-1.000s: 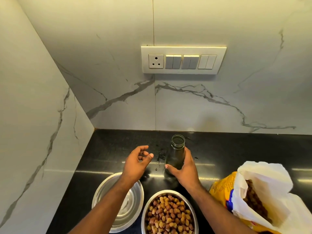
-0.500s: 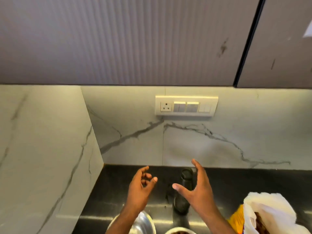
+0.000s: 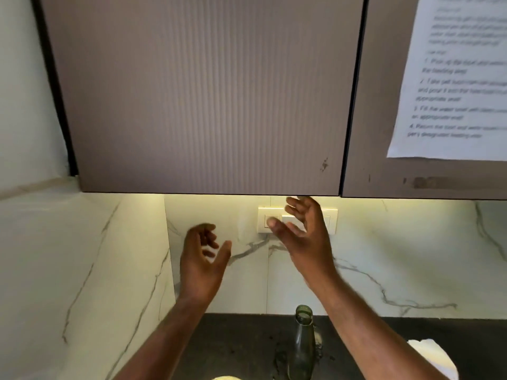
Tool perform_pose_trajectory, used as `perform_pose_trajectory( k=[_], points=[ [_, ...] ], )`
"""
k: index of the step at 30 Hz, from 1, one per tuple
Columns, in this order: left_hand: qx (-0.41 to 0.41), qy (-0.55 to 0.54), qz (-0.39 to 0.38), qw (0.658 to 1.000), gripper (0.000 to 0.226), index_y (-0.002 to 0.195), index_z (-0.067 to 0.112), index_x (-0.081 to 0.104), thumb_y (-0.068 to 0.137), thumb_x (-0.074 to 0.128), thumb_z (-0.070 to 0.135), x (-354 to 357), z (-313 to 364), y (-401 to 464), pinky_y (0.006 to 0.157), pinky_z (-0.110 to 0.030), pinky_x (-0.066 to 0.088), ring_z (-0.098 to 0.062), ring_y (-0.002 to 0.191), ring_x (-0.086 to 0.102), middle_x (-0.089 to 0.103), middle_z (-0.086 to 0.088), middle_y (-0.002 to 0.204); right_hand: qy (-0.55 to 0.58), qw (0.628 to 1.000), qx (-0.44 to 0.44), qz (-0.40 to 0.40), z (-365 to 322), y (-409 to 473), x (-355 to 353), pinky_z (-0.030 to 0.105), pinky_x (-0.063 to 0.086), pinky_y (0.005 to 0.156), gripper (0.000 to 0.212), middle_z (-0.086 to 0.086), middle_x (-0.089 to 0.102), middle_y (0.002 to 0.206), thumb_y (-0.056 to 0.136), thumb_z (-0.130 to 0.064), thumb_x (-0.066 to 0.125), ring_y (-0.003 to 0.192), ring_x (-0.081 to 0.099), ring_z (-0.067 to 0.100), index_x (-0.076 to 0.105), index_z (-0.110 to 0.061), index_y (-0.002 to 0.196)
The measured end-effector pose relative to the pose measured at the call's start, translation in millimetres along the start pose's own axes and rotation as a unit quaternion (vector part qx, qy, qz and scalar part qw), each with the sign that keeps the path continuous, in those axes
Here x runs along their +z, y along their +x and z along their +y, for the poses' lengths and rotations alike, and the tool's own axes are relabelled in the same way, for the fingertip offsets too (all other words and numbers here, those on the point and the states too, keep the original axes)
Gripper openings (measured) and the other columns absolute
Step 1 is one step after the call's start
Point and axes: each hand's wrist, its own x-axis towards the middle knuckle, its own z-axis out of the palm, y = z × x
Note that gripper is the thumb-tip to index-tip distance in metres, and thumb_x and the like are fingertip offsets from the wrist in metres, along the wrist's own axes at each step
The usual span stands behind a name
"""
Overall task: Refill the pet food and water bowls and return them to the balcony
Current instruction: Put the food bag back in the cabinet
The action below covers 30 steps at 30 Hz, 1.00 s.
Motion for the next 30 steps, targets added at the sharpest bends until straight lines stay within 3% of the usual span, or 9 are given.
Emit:
perform_pose_trajectory(
  k=[3, 5, 7, 11, 17, 22, 26, 30],
  points=[
    [0.054, -0.019, 0.062, 0.996, 0.050, 0.115, 0.045, 0.040, 0.085, 0.079, 0.036, -13, 41, 19, 0.071, -0.021, 0.056, -0.007, 0.093, 0.060, 0.053, 0.025, 0.105, 0.155, 0.986, 0.028, 0.050, -32, 9, 13, 0.038, 0.056, 0.099, 0.073, -0.003, 0.072, 0.126, 0.073, -0.053, 0.086, 0.120, 0.067, 0.014, 0.058, -0.018, 0.131],
    [0.101, -0.014, 0.095, 0.990, 0.054, 0.117, 0.041, 0.040, 0.081, 0.081, 0.034, -19, 65, 30, 0.072, -0.015, 0.054, -0.007, 0.095, 0.056, 0.047, 0.029, 0.106, 0.294, 0.949, 0.072, 0.083, -48, 10, 20, 0.040, 0.060, 0.093, 0.064, 0.007, 0.074, 0.118, 0.071, -0.042, 0.086, 0.118, 0.069, 0.026, 0.065, -0.011, 0.123],
    [0.152, 0.022, 0.119, 0.981, 0.059, 0.122, 0.029, 0.047, 0.077, 0.084, 0.023, -25, 85, 37, 0.077, -0.018, 0.053, -0.007, 0.097, 0.053, 0.046, 0.022, 0.110, 0.386, 0.909, 0.112, 0.109, -61, 8, 24, 0.038, 0.062, 0.087, 0.050, 0.009, 0.075, 0.113, 0.072, -0.033, 0.084, 0.114, 0.071, 0.030, 0.068, -0.013, 0.115],
    [0.233, 0.158, 0.108, 0.954, 0.061, 0.128, 0.012, 0.056, 0.073, 0.083, 0.008, -33, 108, 40, 0.086, -0.041, 0.057, -0.028, 0.111, 0.056, 0.056, -0.010, 0.124, 0.410, 0.889, 0.140, 0.148, -79, -5, 27, 0.037, 0.063, 0.081, 0.027, 0.009, 0.074, 0.114, 0.088, -0.021, 0.077, 0.111, 0.072, 0.029, 0.066, -0.018, 0.113],
    [0.269, 0.267, 0.036, 0.925, 0.081, 0.137, 0.026, 0.044, 0.069, 0.087, 0.024, -45, 130, 21, 0.098, -0.045, 0.054, -0.025, 0.123, 0.046, 0.047, -0.002, 0.138, 0.452, 0.859, 0.120, 0.207, -108, -27, 9, 0.034, 0.063, 0.072, 0.032, 0.005, 0.074, 0.120, 0.085, -0.021, 0.081, 0.114, 0.070, 0.026, 0.068, -0.024, 0.114],
    [0.276, 0.277, 0.039, 0.919, 0.097, 0.141, 0.025, 0.041, 0.059, 0.093, 0.034, -55, 165, 0, 0.096, -0.043, 0.050, -0.025, 0.123, 0.042, 0.041, -0.002, 0.139, 0.396, 0.901, 0.056, 0.169, -130, -62, -6, 0.041, 0.063, 0.075, 0.020, -0.003, 0.077, 0.105, 0.083, -0.021, 0.083, 0.106, 0.073, 0.023, 0.071, -0.025, 0.098],
    [0.270, 0.286, 0.061, 0.917, 0.100, 0.140, 0.024, 0.042, 0.055, 0.093, 0.034, -70, 190, -24, 0.095, -0.048, 0.052, -0.031, 0.123, 0.043, 0.044, -0.010, 0.137, 0.277, 0.951, -0.026, 0.131, -152, -95, -18, 0.035, 0.059, 0.069, 0.027, -0.006, 0.072, 0.080, 0.071, -0.043, 0.086, 0.080, 0.071, 0.012, 0.065, -0.027, 0.077],
    [0.238, 0.264, 0.096, 0.930, 0.099, 0.139, 0.016, 0.042, 0.057, 0.093, 0.034, -88, 208, -48, 0.096, -0.047, 0.051, -0.034, 0.122, 0.044, 0.042, -0.013, 0.137, 0.181, 0.969, -0.131, 0.109, -175, -129, -13, 0.018, 0.050, 0.059, 0.029, -0.011, 0.067, 0.072, 0.078, -0.043, 0.081, 0.068, 0.063, 0.007, 0.057, -0.026, 0.075]
  ],
)
